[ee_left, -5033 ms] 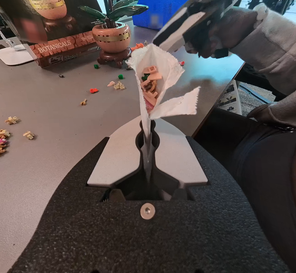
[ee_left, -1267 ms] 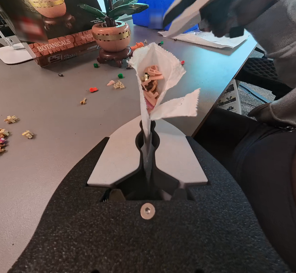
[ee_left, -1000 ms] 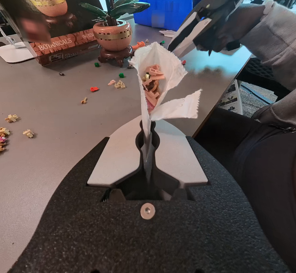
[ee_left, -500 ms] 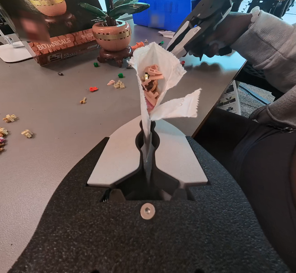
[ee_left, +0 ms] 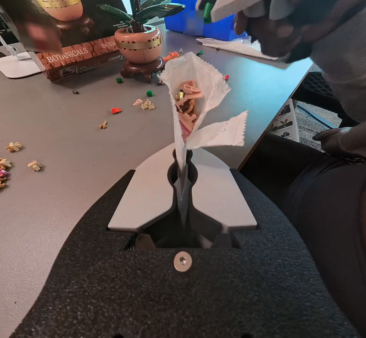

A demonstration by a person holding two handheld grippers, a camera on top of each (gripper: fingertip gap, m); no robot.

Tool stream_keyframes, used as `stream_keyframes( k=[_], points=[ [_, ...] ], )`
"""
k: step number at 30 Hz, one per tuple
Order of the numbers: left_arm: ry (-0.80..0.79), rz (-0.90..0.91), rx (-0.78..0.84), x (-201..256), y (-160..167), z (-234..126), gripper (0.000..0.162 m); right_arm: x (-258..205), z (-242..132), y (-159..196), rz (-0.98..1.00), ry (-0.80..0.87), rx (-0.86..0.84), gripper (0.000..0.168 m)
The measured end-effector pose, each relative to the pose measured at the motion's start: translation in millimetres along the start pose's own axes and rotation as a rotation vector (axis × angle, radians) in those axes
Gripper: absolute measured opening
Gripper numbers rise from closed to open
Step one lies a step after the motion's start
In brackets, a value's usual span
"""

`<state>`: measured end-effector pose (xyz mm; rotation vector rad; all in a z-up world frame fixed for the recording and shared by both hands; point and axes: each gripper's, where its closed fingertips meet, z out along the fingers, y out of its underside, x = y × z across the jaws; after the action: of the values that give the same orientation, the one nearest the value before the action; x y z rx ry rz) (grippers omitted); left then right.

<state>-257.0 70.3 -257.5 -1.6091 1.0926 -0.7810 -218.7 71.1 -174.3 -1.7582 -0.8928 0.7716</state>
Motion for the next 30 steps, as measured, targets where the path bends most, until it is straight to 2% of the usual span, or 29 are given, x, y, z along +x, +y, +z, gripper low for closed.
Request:
stream_keyframes(
  k=[2,4,10,15,20,23,25,27,30],
  points=[
    [-0.001,0.002,0.001,0,0,0,0.004,-13,18,5,-0.019,-0.039,-0.035,0.012],
    [-0.001,0.004,0.001,0,0,0,0.004,-5,28,17,-0.026,0.018,-0.119,0.027],
    [0.001,0.003,0.001,0,0,1,0.004,14,18,14,0.021,0.094,-0.068,0.028],
    [-0.002,0.005,0.0,0,0,1,0.004,20,13,19,0.078,0.094,-0.072,0.032],
    [-0.003,0.005,-0.001,0,0,1,0.004,27,18,29,0.099,0.105,-0.117,0.047],
    [0.0,0.001,0.001,0,0,0,0.004,37,-7,17,0.083,0.136,-0.025,0.038],
    [0.002,0.0,0.002,0,0,0,0.004,62,-40,23,0.069,0.253,-0.025,0.036],
    [0.003,0.002,0.002,1,0,0,0.004,94,-78,50,0.06,0.405,-0.12,0.034],
    [0.004,0.001,0.001,1,0,1,0.004,113,-109,98,0.115,0.452,-0.284,0.027]
  ],
)
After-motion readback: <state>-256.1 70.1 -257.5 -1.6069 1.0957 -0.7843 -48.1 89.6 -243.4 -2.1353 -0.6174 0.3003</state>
